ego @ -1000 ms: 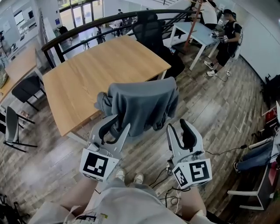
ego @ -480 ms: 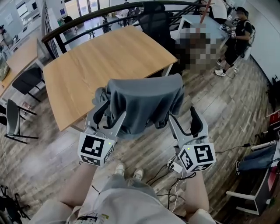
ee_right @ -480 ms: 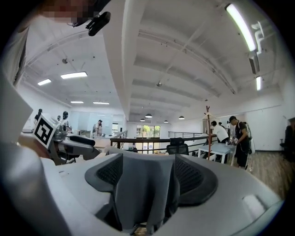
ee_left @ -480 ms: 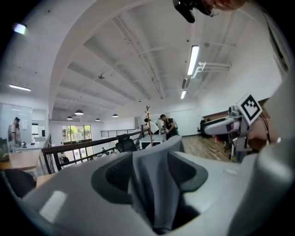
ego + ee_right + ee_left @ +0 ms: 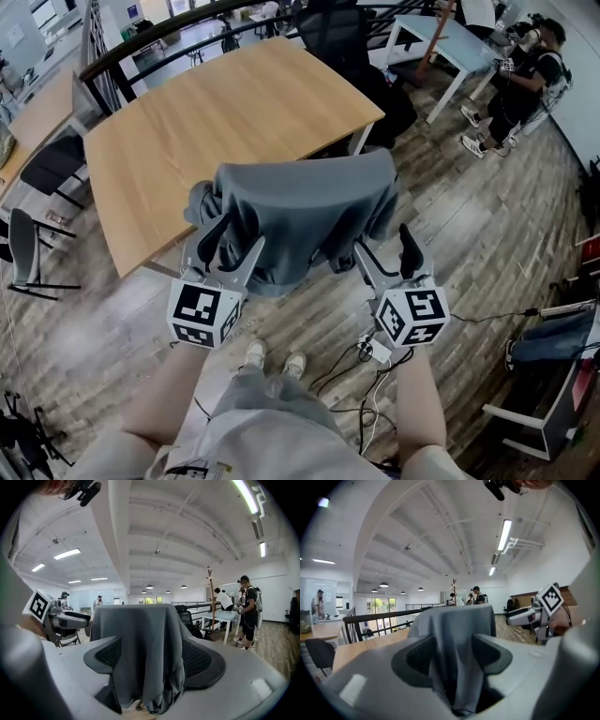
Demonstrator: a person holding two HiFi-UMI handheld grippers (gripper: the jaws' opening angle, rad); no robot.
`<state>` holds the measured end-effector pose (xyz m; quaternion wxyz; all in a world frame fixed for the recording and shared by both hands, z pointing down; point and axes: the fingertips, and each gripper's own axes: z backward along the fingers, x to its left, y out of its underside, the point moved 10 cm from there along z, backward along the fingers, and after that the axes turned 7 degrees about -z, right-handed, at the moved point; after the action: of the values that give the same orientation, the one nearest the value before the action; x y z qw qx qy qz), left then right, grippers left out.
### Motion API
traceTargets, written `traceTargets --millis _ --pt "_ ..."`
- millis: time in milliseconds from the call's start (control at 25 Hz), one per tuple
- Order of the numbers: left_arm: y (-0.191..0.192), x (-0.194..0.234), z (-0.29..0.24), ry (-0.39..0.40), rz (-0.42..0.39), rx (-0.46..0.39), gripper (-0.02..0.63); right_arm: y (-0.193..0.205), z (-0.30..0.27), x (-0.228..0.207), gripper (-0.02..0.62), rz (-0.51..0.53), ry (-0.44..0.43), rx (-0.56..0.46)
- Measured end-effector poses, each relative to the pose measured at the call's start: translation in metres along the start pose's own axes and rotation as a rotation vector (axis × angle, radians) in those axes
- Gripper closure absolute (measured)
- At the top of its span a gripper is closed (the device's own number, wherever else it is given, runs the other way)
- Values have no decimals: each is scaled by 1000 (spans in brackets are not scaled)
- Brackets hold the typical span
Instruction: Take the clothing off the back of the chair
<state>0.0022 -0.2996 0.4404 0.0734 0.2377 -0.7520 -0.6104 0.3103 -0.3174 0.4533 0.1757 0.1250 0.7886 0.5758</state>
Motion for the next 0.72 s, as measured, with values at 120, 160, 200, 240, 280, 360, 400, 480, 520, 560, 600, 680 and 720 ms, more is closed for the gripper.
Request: traceTargets --millis 120,160,200,240,280,360,400,480,520,560,600,680,720 --pt "15 -1 -11 -17 26 27 330 14 -19 -7 182 26 -7 12" --pt "20 -2 -14 -19 35 36 322 18 -25 -10 171 31 -11 18" --pt "24 -2 -18 -18 43 46 318 22 -32 -13 163 28 -15 22" --pt "28 -2 -22 -17 48 56 311 26 -39 -16 159 20 -20 24" --pt "31 -2 -26 -15 50 63 308 28 -47 -19 151 12 -23 26" --pt "36 1 -34 -15 46 69 308 32 -61 -24 146 -2 -30 27" --pt "37 2 -37 -15 42 68 308 33 -67 -27 146 -5 -37 28" --pt "39 4 -43 -8 35 62 308 35 -78 -30 148 -6 -61 38" --pt "40 6 -45 -2 34 58 331 36 -83 -30 158 -2 -73 45" --pt "41 7 -46 2 36 53 339 36 -88 -30 172 7 -80 50" --pt "41 9 -48 4 39 46 375 37 -91 -30 188 19 -81 53" --pt "41 11 -51 4 44 34 430 37 -95 -31 285 40 -63 49" --pt "41 12 -52 6 45 30 459 38 -95 -32 355 46 -49 42"
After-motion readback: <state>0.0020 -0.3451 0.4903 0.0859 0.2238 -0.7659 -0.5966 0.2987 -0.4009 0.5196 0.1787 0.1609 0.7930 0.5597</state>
